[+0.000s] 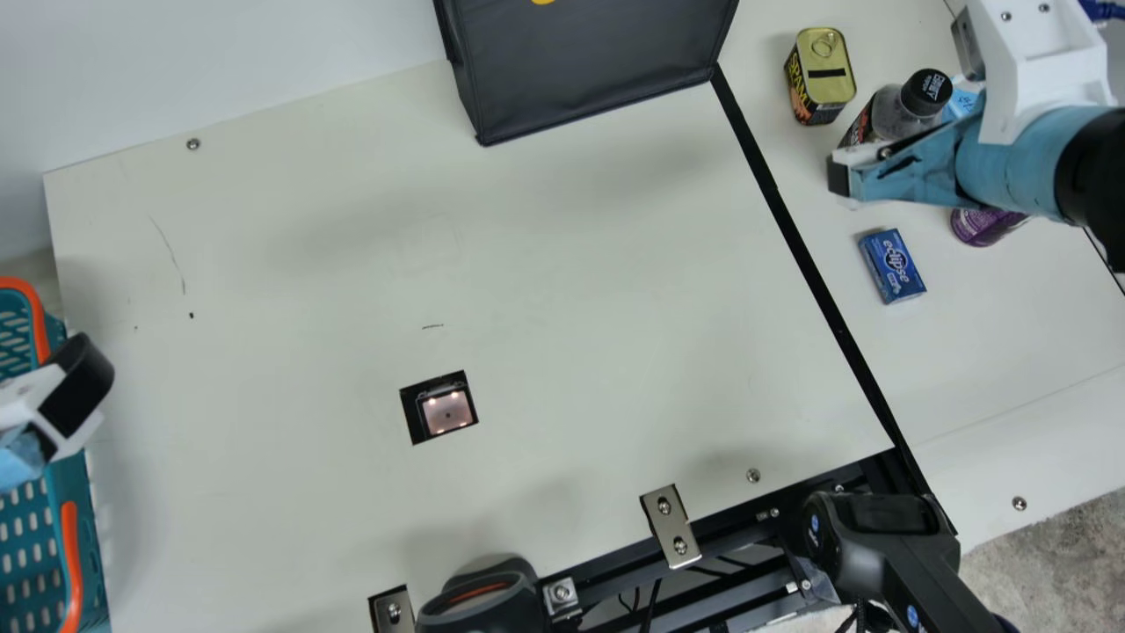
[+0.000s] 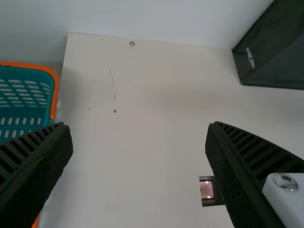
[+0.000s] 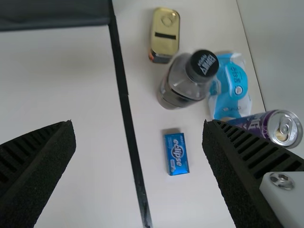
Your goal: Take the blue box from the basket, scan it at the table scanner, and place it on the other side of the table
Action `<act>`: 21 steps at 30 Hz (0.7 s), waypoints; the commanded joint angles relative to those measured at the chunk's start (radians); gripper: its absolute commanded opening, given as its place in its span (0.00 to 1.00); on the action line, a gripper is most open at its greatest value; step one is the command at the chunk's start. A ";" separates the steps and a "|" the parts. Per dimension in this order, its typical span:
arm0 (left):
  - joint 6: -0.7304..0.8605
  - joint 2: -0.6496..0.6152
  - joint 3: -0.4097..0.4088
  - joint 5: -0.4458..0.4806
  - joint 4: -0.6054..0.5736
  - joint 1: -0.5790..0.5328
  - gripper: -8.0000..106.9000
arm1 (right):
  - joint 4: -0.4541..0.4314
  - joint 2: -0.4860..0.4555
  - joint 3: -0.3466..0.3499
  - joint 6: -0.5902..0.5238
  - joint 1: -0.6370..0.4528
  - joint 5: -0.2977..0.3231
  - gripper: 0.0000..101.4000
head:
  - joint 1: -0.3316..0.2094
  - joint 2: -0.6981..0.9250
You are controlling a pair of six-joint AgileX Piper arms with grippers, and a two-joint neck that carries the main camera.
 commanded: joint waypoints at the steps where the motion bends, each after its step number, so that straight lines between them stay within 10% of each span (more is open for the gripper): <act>1: 0.000 0.000 0.000 0.000 0.000 0.000 0.85 | -0.042 -0.007 -0.041 0.125 0.149 0.019 0.94 | -0.027 -0.002; 21: 0.084 -0.182 -0.049 0.169 0.117 0.087 0.85 | 0.006 -0.248 0.006 0.181 0.309 0.055 0.94 | -0.027 0.301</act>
